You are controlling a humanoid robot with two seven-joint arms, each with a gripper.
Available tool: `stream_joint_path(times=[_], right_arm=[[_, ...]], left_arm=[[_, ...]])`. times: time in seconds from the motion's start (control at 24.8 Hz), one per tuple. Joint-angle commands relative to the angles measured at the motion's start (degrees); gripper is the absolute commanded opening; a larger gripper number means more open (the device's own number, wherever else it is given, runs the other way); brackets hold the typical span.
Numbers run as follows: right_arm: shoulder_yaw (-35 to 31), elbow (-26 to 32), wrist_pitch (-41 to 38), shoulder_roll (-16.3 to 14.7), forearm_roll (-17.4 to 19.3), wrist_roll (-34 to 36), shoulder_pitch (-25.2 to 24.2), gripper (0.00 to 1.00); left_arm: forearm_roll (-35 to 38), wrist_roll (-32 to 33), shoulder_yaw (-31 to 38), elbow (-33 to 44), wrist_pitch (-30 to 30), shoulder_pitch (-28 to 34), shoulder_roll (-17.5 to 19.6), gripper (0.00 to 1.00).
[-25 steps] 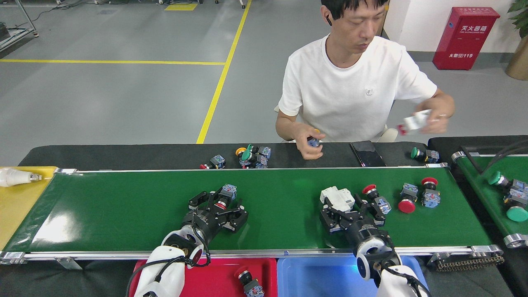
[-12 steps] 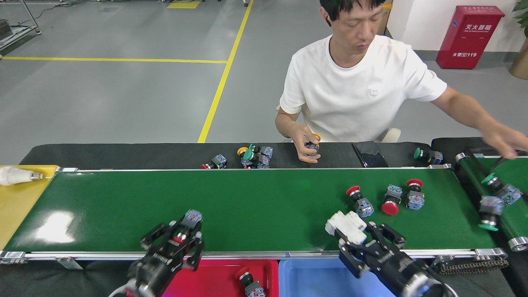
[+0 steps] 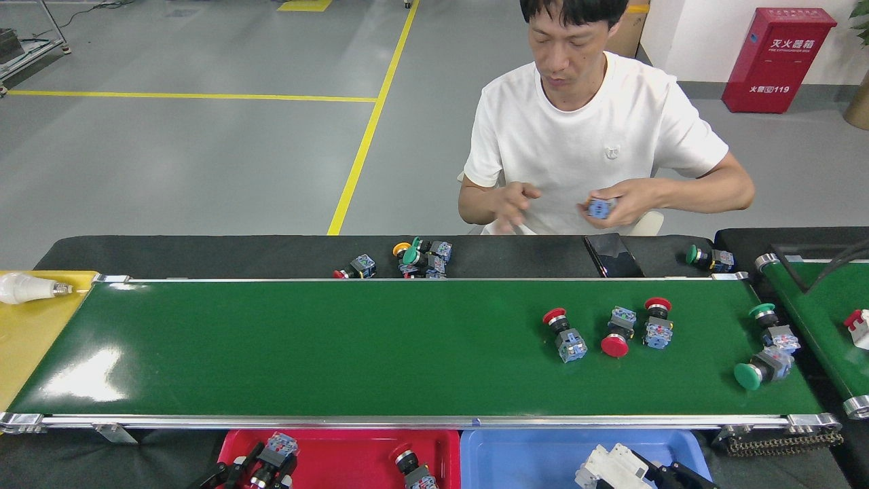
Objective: Pick switch part from conveyor to tray
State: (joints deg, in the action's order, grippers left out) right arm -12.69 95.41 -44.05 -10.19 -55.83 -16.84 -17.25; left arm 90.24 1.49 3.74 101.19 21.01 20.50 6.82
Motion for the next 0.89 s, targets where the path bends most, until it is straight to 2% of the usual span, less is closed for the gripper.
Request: stream_joint_path(times=[0.0,0.12,0.32,0.4,0.48,0.65,0.77,0.85], right_arm=[[-1.37,0.75,-0.95,0.44,0.37,-0.56,0.29,0.96],[-4.1,0.83,-0.95,2.98,0.37,-0.65,1.08,0.96],[-5.24,1.89,-0.95,6.76,-0.5,-1.27,8.02,0.94],[-5.07,1.89,6.17,8.52,-1.56,-1.18,11.45,0.94],[-3.92,1.89,13.56,11.33,-6.48,-1.09,13.82,0.92],[-1.73,1.89,25.59,16.6,-18.34,1.19,14.44,0.92],[1.88,1.89,30.52,17.57,-23.18,4.71,14.09,0.92],[5.48,1.36,34.12,17.31,-23.79,4.8,14.44,0.92]], left_arm=[[-1.3,-0.61,1.18,0.76,0.0,-0.2,-0.41,1.0],[-5.78,-0.44,7.5,0.5,-0.61,-0.37,-0.85,1.0],[-6.83,0.44,16.56,-1.08,-2.11,-2.13,-3.92,1.0],[-6.92,2.46,18.32,-1.26,-2.9,-2.57,-4.98,1.0],[-8.07,3.25,18.41,-1.26,-2.99,-2.57,-5.24,1.0],[-8.5,3.25,18.14,-1.17,-2.72,-2.48,-5.24,1.0],[-8.5,3.25,18.05,-1.17,-2.81,-2.4,-5.24,1.0],[-8.42,3.17,18.05,-1.08,-2.81,-2.48,-5.15,1.0]])
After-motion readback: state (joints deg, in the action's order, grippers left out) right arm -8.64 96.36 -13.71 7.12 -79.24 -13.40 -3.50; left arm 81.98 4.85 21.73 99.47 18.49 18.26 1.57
